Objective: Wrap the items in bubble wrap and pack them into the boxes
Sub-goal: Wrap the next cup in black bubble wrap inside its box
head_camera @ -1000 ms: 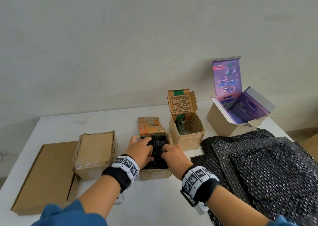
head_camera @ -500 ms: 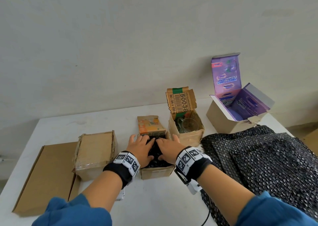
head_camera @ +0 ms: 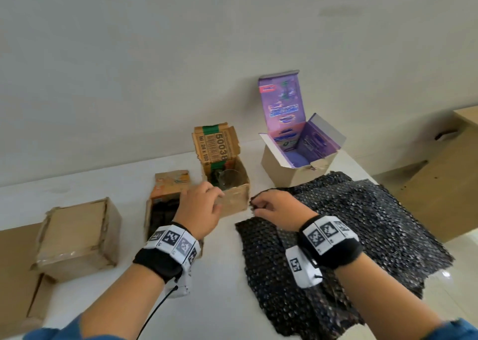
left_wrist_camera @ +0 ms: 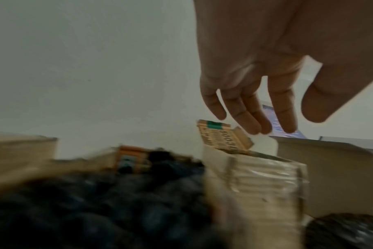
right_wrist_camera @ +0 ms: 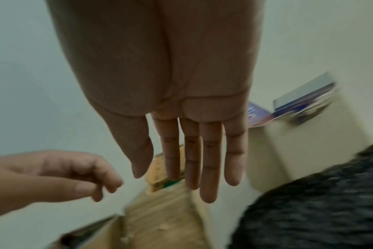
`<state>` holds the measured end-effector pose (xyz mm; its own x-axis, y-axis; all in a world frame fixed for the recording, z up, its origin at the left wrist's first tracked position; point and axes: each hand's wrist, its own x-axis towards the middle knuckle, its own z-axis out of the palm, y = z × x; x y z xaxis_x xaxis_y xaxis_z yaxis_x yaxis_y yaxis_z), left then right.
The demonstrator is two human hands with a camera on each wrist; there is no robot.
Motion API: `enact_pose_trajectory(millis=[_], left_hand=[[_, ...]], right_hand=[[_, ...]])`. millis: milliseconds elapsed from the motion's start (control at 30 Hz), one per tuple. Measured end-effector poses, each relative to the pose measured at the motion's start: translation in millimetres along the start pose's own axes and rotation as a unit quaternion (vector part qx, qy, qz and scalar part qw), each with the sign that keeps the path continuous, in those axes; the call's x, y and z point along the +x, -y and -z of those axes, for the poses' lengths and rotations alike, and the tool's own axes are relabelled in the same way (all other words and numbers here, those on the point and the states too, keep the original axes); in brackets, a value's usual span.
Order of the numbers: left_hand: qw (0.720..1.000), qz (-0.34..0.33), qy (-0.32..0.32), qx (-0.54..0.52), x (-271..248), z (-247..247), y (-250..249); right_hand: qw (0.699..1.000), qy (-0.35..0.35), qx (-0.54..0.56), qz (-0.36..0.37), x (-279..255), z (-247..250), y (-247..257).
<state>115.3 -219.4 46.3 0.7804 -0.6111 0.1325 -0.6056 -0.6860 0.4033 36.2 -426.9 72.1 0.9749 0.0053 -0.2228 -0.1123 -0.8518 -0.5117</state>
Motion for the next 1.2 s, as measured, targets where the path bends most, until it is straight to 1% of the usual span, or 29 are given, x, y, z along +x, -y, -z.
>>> enact_pose_trajectory(millis=[67, 100, 200, 267, 333, 400, 500, 567, 633, 700, 800, 867, 900, 933, 967, 1000, 1033, 1067, 1100, 1133, 1167, 1200], left_hand=[[0.999, -0.009, 0.033, -0.018, 12, -20, -32], [0.998, 0.002, 0.056, -0.033, 18, -32, -47], [0.979, 0.075, 0.154, -0.107, 27, -73, -89], [0.966, 0.114, 0.196, -0.125, 31, -102, -110], [0.951, 0.159, 0.221, -0.145, 31, -127, -125], [0.93, 0.205, 0.235, -0.195, 29, -149, -137], [0.89, 0.269, 0.228, -0.287, 23, -170, -151], [0.87, 0.297, 0.212, -0.332, 18, -176, -157], [0.859, 0.313, 0.19, -0.358, 13, -178, -160], [0.852, 0.322, 0.169, -0.377, 10, -179, -161], [0.851, 0.325, 0.141, -0.388, 8, -177, -164], [0.872, 0.311, 0.103, -0.365, 9, -177, -166], [0.882, 0.305, 0.078, -0.351, 10, -176, -167], [0.884, 0.303, 0.053, -0.353, 12, -175, -169], [0.874, 0.307, 0.038, -0.374, 15, -172, -173], [0.852, 0.318, 0.035, -0.415, 18, -169, -179], [0.819, 0.335, 0.047, -0.463, 22, -166, -184], [0.779, 0.351, 0.069, -0.515, 25, -162, -189], [0.735, 0.363, 0.09, -0.565, 28, -159, -194], [0.688, 0.371, 0.103, -0.615, 30, -158, -197], [0.644, 0.375, 0.105, -0.658, 32, -156, -199], [0.616, 0.372, 0.098, -0.688, 33, -154, -200]], right_hand=[[0.998, 0.008, -0.008, -0.065, -15, 13, -44], [0.995, 0.011, -0.012, -0.096, -21, 17, -66], [0.984, 0.019, -0.033, -0.177, -40, 21, -120], [0.979, 0.024, -0.046, -0.197, -50, 15, -141], [0.977, 0.033, -0.063, -0.201, -56, 2, -151], [0.975, 0.041, -0.094, -0.197, -59, -15, -153], [0.971, 0.021, -0.135, -0.194, -62, -33, -151], [0.97, 0.008, -0.154, -0.188, -63, -38, -150], [0.971, -0.003, -0.155, -0.184, -64, -39, -150], [0.975, -0.009, -0.128, -0.182, -64, -36, -153], [0.983, -0.005, -0.053, -0.174, -62, -25, -158], [0.986, -0.024, 0.034, -0.163, -61, -11, -161], [0.983, -0.038, 0.089, -0.159, -61, -3, -161], [0.975, -0.056, 0.145, -0.159, -62, 3, -160], [0.963, -0.075, 0.203, -0.159, -62, 7, -160], [0.947, -0.087, 0.263, -0.162, -60, 10, -160], [0.926, -0.092, 0.328, -0.165, -60, 11, -160], [0.896, -0.088, 0.4, -0.169, -60, 13, -160], [0.858, -0.079, 0.478, -0.171, -60, 14, -160], [0.818, -0.066, 0.544, -0.172, -60, 15, -160], [0.787, -0.056, 0.591, -0.17, -60, 17, -161], [0.769, -0.049, 0.615, -0.166, -60, 18, -161]])
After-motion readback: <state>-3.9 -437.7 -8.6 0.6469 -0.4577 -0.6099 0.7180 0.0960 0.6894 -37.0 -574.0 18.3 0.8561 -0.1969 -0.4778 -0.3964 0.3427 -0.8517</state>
